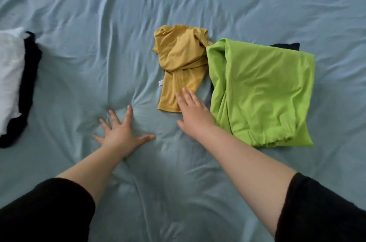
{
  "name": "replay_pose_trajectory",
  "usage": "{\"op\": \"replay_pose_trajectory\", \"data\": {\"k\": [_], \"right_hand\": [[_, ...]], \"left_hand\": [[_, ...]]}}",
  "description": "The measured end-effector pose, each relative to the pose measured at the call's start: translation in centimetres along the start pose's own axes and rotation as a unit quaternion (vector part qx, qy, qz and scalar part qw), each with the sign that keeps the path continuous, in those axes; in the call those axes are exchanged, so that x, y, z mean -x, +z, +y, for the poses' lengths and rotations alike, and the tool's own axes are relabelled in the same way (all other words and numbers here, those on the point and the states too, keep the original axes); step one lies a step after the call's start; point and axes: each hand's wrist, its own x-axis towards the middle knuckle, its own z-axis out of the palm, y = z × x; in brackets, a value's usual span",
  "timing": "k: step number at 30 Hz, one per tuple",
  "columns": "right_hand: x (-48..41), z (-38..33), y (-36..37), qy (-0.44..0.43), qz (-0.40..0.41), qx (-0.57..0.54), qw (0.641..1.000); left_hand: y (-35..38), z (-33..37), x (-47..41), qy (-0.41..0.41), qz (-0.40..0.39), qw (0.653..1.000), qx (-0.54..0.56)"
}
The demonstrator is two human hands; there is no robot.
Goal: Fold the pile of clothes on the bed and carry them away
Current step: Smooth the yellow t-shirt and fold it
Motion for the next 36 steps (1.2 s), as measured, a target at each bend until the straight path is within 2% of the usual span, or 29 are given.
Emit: {"op": "replay_pose_trajectory", "data": {"k": [2,5,9,11,13,14,16,18,19,20,21,22,24,25,27,30,31,33,36], "right_hand": [[-1.7,-0.6,0.7,0.026,0.013,-0.025,0.999],[-2.3,-2.5,1.3,0.029,0.108,-0.097,0.989],[-1.0,-5.5,2.4,0.008,0.052,-0.072,0.996],[0.3,-6.9,2.7,0.066,0.055,-0.175,0.981],[1.9,-8.8,3.0,0.092,0.045,-0.349,0.931],[3.0,-10.2,3.2,0.088,0.02,-0.429,0.899],[5.4,-13.1,4.0,0.081,-0.034,-0.527,0.845],[7.9,-15.0,5.1,0.077,-0.089,-0.583,0.804],[9.1,-15.5,5.5,0.076,-0.115,-0.604,0.785],[10.2,-15.8,5.8,0.085,-0.134,-0.617,0.771],[11.0,-15.8,5.8,0.102,-0.13,-0.627,0.761],[11.5,-15.6,5.6,0.136,-0.094,-0.628,0.76],[11.3,-14.6,5.2,0.24,0.041,-0.6,0.762],[10.7,-14.0,5.1,0.291,0.089,-0.586,0.751],[9.0,-13.8,4.8,0.343,0.087,-0.62,0.7],[6.2,-15.5,5.3,0.343,0.056,-0.724,0.596],[5.4,-16.3,5.8,0.344,0.067,-0.732,0.584],[4.7,-17.9,7.0,0.354,0.087,-0.722,0.588],[5.9,-19.7,8.8,0.382,0.091,-0.671,0.629]], "left_hand": [[-0.2,-0.1,-0.7,0.013,-0.014,1.0,0.007],[-0.5,-0.7,-1.1,0.028,-0.04,0.999,0.012],[-1.8,-1.2,-1.2,0.038,-0.055,0.997,0.029],[-2.9,-2.3,-0.8,0.056,-0.014,0.993,0.105],[-3.5,-3.3,0.3,0.065,0.063,0.975,0.203],[-3.7,-3.6,1.3,0.063,0.073,0.966,0.241],[-3.5,-3.5,3.1,0.05,-0.002,0.939,0.34],[-2.9,-3.4,4.5,0.006,-0.124,0.88,0.459],[-2.5,-3.7,5.1,-0.012,-0.154,0.857,0.491],[-2.2,-4.2,5.5,-0.016,-0.157,0.85,0.503],[-2.0,-4.9,6.0,-0.018,-0.144,0.85,0.507],[-1.8,-5.6,6.4,-0.022,-0.123,0.854,0.505],[-2.1,-7.3,7.4,-0.037,-0.104,0.862,0.495],[-2.3,-8.2,7.9,-0.042,-0.109,0.866,0.486],[-2.3,-10.2,8.7,-0.041,-0.124,0.882,0.452],[-2.5,-13.6,9.2,-0.045,-0.138,0.898,0.416],[-2.6,-14.8,9.2,-0.054,-0.135,0.9,0.411],[-3.0,-17.5,8.8,-0.078,-0.104,0.91,0.394],[-3.8,-22.0,7.6,-0.115,-0.035,0.928,0.353]]}}
